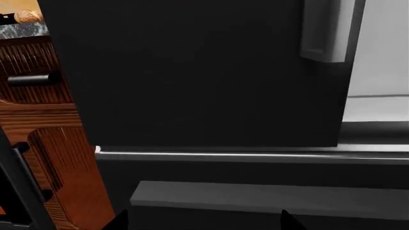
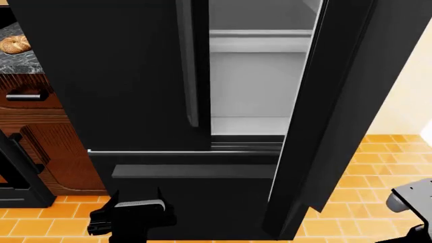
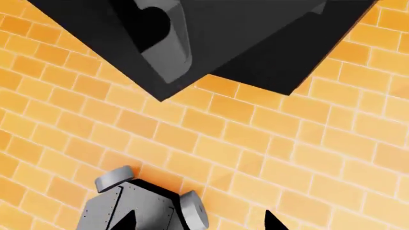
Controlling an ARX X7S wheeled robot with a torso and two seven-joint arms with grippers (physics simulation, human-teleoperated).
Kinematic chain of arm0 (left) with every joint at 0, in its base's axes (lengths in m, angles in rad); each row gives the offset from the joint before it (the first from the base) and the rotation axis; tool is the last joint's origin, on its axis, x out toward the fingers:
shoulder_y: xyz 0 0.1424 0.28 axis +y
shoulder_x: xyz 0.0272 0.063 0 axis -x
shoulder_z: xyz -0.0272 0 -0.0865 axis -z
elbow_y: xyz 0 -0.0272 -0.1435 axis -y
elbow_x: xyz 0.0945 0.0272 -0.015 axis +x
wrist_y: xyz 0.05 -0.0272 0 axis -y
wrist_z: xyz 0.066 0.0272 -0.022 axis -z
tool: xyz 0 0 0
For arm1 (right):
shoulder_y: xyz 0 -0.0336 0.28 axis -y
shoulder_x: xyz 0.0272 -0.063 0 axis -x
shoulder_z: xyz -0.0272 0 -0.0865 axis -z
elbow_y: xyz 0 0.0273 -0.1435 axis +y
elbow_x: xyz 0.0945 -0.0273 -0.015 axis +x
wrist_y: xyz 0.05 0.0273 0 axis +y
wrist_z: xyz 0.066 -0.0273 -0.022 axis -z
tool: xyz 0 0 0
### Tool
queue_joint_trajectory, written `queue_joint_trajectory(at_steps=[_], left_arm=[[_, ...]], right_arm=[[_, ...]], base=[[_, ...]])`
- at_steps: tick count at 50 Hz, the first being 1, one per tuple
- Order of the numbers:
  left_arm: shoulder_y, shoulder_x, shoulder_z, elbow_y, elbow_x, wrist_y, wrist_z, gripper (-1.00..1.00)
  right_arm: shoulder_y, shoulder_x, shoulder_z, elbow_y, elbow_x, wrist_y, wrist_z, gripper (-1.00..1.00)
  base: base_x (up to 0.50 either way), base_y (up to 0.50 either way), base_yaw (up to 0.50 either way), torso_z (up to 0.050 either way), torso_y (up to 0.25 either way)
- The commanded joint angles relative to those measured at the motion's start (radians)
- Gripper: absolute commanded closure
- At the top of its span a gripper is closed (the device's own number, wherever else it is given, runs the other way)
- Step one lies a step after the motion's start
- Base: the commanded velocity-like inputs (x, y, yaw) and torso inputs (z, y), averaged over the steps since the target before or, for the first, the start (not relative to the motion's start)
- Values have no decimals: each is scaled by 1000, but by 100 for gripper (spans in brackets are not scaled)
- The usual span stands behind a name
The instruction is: Open the fridge doors
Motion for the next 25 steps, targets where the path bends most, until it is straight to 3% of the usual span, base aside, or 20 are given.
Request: queue_joint_trajectory(at_steps=[1,7,14,25], left_arm=[[0,-3,2,4,-5,-2,-4,-100],[1,-5,4,7,-8,-5,-6,-100],[-1,-11,-6,25,-20,-18,-15,-100],[10,-25,-13,61,-28,-53,-34,-100]], right_arm=[[-41,11,-38,-21,-46,49,33,-100],[-160,-5,-127,-85,-272,-314,28,-100],[-392,-28,-299,-120,-511,-742,244,-100],[-675,-128,-478,-67,-688,-1077,413,-100]], base=[[0,0,0,0,0],[0,0,0,0,0],[0,0,0,0,0],[0,0,0,0,0]])
